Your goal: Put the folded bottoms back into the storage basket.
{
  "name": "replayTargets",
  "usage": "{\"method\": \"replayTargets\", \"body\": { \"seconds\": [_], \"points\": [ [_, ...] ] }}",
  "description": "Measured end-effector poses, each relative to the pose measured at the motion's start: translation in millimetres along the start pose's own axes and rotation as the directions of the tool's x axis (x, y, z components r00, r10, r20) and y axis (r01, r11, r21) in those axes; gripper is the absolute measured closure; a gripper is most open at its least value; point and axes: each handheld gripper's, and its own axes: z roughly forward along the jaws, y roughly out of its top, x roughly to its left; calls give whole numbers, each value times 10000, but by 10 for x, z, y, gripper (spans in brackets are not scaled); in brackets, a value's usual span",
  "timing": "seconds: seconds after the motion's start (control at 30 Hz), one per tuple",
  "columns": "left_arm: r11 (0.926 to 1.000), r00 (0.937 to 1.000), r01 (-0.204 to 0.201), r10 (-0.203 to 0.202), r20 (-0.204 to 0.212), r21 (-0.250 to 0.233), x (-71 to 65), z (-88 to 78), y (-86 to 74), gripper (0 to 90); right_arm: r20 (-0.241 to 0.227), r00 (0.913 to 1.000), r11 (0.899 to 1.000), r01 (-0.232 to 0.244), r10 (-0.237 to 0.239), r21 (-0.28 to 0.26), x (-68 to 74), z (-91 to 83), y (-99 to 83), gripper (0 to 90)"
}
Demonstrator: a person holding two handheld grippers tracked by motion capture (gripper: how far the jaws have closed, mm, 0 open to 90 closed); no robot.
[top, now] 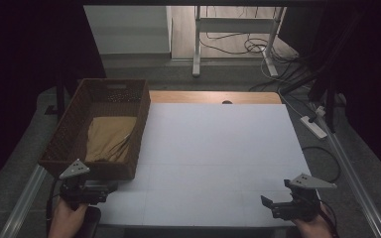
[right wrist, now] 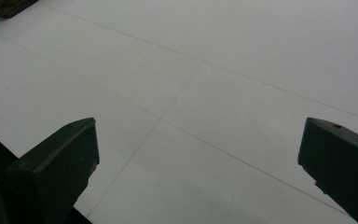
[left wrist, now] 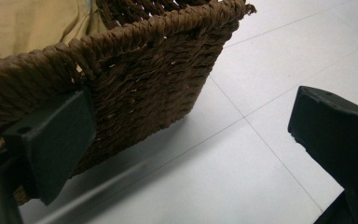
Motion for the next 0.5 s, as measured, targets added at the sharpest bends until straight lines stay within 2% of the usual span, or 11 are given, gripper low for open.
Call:
{"method": "replayTargets", "body": {
  "seconds": [0.27,0.5],
  "points": [
    [10000,10000,-29,29,-28,52,-5,6,3,17,319,9995,10000,-19,22,-95,-12,-80,-44,0],
    [10000,10000,-45,45,-34,64,-5,6,0,18,482,9988,9999,-107,104,54,-16,-134,-77,0]
  ]
}}
